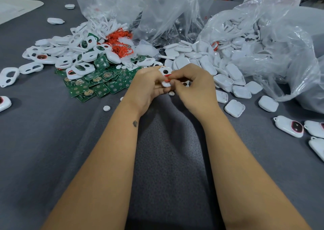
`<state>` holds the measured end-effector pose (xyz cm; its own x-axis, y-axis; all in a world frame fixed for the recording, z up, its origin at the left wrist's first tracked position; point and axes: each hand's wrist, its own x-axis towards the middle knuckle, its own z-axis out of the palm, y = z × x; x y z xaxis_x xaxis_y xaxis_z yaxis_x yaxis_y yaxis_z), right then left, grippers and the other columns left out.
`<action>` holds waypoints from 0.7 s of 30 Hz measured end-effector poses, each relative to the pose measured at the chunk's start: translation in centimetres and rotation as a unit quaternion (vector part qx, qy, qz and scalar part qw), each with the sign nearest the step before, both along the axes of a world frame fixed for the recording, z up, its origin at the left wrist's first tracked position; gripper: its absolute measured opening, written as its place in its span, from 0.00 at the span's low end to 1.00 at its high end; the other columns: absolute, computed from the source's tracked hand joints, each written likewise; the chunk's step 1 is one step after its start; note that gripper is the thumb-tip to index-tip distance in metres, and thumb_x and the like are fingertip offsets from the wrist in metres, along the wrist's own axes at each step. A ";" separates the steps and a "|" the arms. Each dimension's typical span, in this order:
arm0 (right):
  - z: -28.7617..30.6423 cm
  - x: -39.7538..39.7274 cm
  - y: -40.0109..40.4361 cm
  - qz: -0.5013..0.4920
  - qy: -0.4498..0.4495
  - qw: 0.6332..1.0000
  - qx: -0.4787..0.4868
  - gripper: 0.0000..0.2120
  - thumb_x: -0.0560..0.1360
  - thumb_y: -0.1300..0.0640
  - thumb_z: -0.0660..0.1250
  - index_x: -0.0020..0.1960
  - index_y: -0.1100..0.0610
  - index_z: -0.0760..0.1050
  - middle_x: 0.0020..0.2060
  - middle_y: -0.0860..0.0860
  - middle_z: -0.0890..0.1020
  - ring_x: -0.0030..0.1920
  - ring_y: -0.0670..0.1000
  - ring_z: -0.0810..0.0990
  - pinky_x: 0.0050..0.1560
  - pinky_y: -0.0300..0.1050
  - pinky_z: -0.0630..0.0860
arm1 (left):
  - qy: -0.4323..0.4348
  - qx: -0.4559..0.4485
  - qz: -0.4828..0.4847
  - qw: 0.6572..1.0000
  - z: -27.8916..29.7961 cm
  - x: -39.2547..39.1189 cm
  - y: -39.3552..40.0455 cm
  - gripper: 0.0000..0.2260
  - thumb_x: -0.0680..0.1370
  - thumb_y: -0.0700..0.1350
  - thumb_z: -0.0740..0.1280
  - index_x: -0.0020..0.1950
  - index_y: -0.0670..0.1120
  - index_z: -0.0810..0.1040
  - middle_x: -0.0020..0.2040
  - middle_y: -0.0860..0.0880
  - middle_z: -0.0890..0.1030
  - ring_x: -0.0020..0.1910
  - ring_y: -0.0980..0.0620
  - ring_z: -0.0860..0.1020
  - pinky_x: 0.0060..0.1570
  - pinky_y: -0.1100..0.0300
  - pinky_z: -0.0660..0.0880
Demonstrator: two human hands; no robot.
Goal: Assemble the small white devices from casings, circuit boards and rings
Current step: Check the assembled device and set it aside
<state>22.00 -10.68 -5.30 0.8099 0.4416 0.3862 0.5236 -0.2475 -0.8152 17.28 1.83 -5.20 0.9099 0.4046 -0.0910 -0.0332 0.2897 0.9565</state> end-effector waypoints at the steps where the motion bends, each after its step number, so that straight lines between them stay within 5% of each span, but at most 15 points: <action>1: 0.0 0.0 0.0 -0.003 0.005 1.000 0.004 0.09 0.71 0.68 0.69 0.46 0.58 0.84 0.45 0.52 0.82 0.43 0.40 0.77 0.41 0.25 0.70 | -0.006 0.024 -0.012 1.000 -0.1 -0.1 0.1 0.07 0.75 0.29 0.60 0.48 0.35 0.77 0.40 0.43 0.81 0.35 0.52 0.81 0.39 0.62 0.79; 6: -0.3 0.4 -0.1 -0.018 -0.004 1.000 -0.006 0.08 0.72 0.67 0.69 0.46 0.57 0.83 0.45 0.48 0.82 0.46 0.44 0.78 0.47 0.31 0.72 | -0.027 0.083 -0.046 0.995 -0.6 -0.4 0.2 0.09 0.78 0.31 0.62 0.52 0.40 0.79 0.45 0.45 0.82 0.40 0.54 0.82 0.42 0.65 0.78; 13: -0.5 0.5 0.0 -0.014 -0.022 1.000 0.008 0.09 0.72 0.67 0.67 0.43 0.53 0.79 0.39 0.43 0.79 0.41 0.39 0.76 0.45 0.32 0.72 | -0.022 0.003 -0.032 0.999 0.2 -0.5 0.2 0.07 0.79 0.34 0.61 0.49 0.38 0.79 0.41 0.42 0.82 0.37 0.50 0.82 0.39 0.63 0.79; 21: -0.5 0.4 0.1 -0.014 -0.035 0.999 0.013 0.08 0.71 0.66 0.67 0.41 0.54 0.79 0.39 0.44 0.81 0.42 0.41 0.79 0.46 0.32 0.74 | -0.041 0.048 -0.041 0.997 -0.2 -0.6 0.1 0.11 0.80 0.34 0.62 0.59 0.42 0.79 0.49 0.46 0.83 0.46 0.53 0.81 0.52 0.60 0.79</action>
<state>22.35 -10.61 -5.77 0.7922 0.4080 0.4539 0.5734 -0.2427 -0.7825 16.69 1.91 -5.40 0.9433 0.3311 0.0215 -0.0928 0.2011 0.9752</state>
